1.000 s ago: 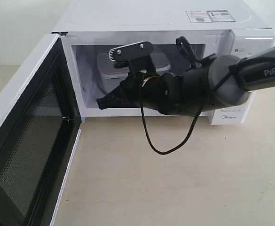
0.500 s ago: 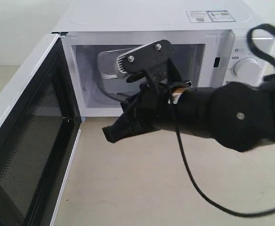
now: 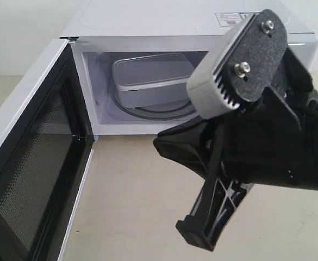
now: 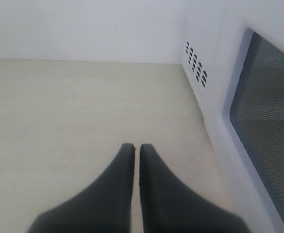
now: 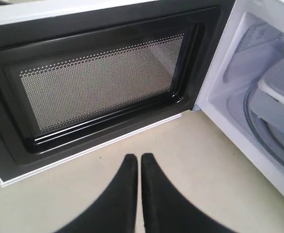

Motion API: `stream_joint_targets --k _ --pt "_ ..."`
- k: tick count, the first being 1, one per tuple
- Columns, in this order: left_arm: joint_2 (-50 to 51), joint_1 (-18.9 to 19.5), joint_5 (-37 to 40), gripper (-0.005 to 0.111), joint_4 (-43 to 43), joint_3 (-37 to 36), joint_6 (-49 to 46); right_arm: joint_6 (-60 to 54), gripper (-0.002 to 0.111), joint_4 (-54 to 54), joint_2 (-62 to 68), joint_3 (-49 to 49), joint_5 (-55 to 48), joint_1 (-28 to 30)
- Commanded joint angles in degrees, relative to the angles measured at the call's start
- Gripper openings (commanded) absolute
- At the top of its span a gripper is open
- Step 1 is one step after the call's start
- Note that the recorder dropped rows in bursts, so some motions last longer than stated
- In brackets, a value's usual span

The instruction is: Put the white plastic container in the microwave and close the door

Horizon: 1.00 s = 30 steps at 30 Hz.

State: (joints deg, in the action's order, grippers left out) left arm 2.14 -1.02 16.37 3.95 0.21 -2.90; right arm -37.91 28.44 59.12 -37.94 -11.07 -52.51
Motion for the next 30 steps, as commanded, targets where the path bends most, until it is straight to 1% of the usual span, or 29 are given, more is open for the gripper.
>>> stream_joint_targets --k 1,9,12,15,17,19,22,23,24,25,26,30 --pt "-0.4 0.1 -0.1 0.004 0.5 -0.2 -0.2 1.5 0.000 -0.2 -0.5 0.1 -1.2 0.0" --pt "-0.4 0.1 -0.6 0.004 0.1 -0.2 -0.2 4.6 0.000 0.0 -0.5 0.1 -2.2 0.0" --pt "-0.4 0.1 -5.1 0.004 0.1 -0.2 -0.2 4.6 0.000 0.0 -0.5 0.1 -2.2 0.0" --pt "-0.4 0.1 -18.5 0.004 0.1 -0.2 0.1 4.6 0.000 0.0 -0.5 0.1 -2.2 0.0" --pt "-0.4 0.1 -29.2 0.004 0.1 -0.2 4.2 4.6 0.000 -0.3 -0.5 0.1 -2.1 0.0" --pt "-0.4 0.1 -37.8 0.004 0.1 -0.2 7.2 4.5 0.000 -0.5 -0.5 0.1 -2.1 0.0" --pt "-0.4 0.1 -47.2 0.004 0.1 -0.2 8.1 4.4 0.000 -0.5 -0.5 0.1 -2.1 0.0" --pt "-0.4 0.1 -48.8 0.004 0.1 -0.2 8.9 4.4 0.000 -0.5 -0.5 0.1 -2.1 0.0" --pt "-0.4 0.1 -49.3 0.004 0.1 -0.2 10.0 4.4 0.000 -0.5 -0.5 0.1 -2.0 0.0" --pt "-0.4 0.1 -48.0 0.004 0.1 -0.1 10.6 4.4 0.000 -0.6 -0.5 0.1 -2.0 0.0" --pt "-0.4 0.1 -44.8 0.004 0.0 0.9 10.6 4.4 0.000 -0.7 -0.5 0.1 -2.0 0.0" --pt "1.2 0.1 -22.2 0.004 -4.9 9.1 10.6 4.2 0.000 -0.9 -0.5 0.1 -2.1 0.0"
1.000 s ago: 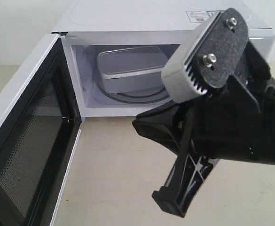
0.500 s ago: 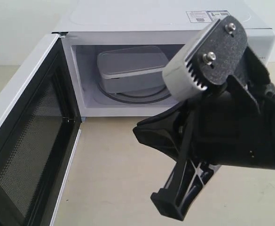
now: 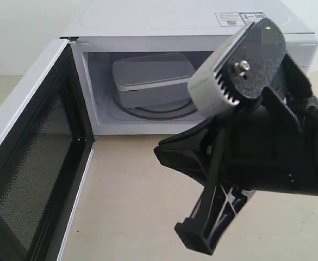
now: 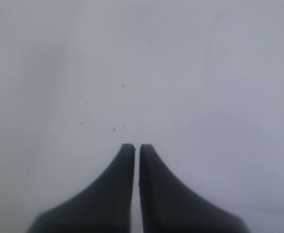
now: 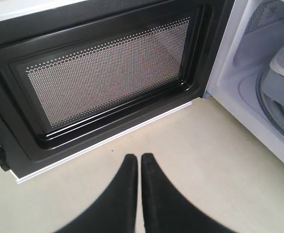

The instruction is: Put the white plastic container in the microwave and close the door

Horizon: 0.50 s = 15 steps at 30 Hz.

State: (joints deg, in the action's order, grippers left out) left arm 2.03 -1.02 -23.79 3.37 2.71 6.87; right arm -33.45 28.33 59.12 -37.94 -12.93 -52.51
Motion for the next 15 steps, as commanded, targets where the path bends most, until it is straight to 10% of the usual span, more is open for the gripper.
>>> stream_joint_targets --k 1,9,15 --pt "2.7 0.1 23.8 0.004 -5.9 9.2 0.9 -0.3 0.000 -0.8 -0.5 0.1 -0.2 0.0" --pt "22.2 0.1 66.5 0.004 1.3 29.7 -9.9 -0.1 0.000 -0.8 -0.5 0.1 -0.2 0.0" --pt "31.8 0.1 74.7 0.004 18.8 37.0 -20.7 -0.1 0.000 -0.8 -0.5 0.1 -0.8 0.0"
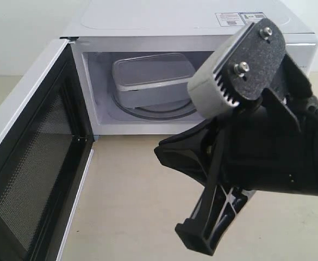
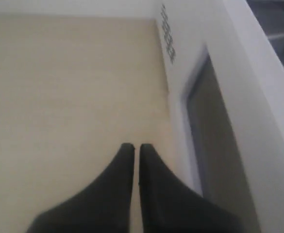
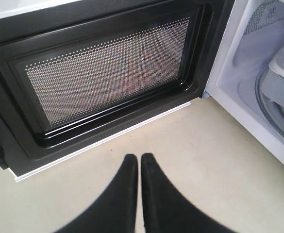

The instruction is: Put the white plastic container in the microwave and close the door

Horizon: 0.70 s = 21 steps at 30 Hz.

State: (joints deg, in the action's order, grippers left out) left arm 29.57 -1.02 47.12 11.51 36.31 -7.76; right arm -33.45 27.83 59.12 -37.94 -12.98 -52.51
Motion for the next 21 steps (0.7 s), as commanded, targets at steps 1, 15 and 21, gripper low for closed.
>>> stream_joint_targets --k 1,15,21 --pt "5.0 0.1 3.7 0.004 12.8 3.6 -7.7 -0.1 0.000 -0.3 -0.5 0.1 -1.0 0.0" --pt "6.5 0.1 6.0 0.004 17.4 3.8 -11.0 1.6 0.000 -0.3 -0.5 0.1 -3.0 0.0" --pt "9.1 0.1 11.0 0.004 18.8 3.8 -14.3 1.6 0.000 -0.3 -0.5 0.1 -3.0 0.0"
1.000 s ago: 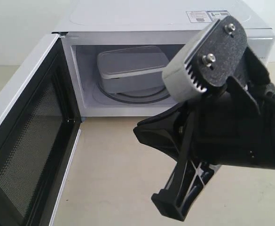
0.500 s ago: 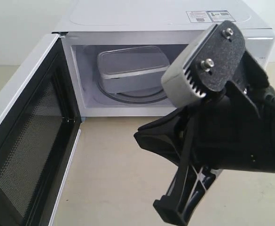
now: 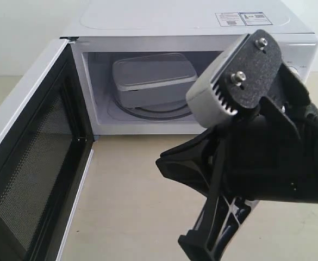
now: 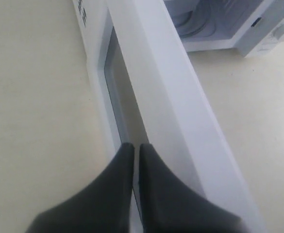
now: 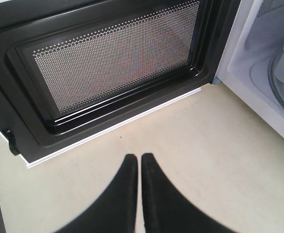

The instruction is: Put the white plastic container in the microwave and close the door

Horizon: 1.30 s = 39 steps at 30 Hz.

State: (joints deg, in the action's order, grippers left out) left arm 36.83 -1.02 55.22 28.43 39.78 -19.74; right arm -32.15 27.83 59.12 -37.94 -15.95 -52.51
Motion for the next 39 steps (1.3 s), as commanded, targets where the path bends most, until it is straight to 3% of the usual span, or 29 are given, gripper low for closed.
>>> stream_joint_targets --k 1,15,25,39 --pt "2.2 0.1 3.3 0.004 2.5 0.3 -3.7 0.3 0.000 -0.3 -0.5 0.1 -0.1 0.0" --pt "9.6 0.1 4.8 0.004 15.9 0.3 -14.8 0.3 0.000 -1.2 -1.7 0.1 4.7 0.0" --pt "15.9 0.1 4.8 0.004 22.2 0.3 -21.8 0.3 0.000 -1.7 -10.8 0.1 6.1 0.0" --pt "24.9 -0.9 4.7 0.004 37.6 0.3 -36.6 2.5 0.000 -3.5 -16.1 0.1 -2.6 0.0"
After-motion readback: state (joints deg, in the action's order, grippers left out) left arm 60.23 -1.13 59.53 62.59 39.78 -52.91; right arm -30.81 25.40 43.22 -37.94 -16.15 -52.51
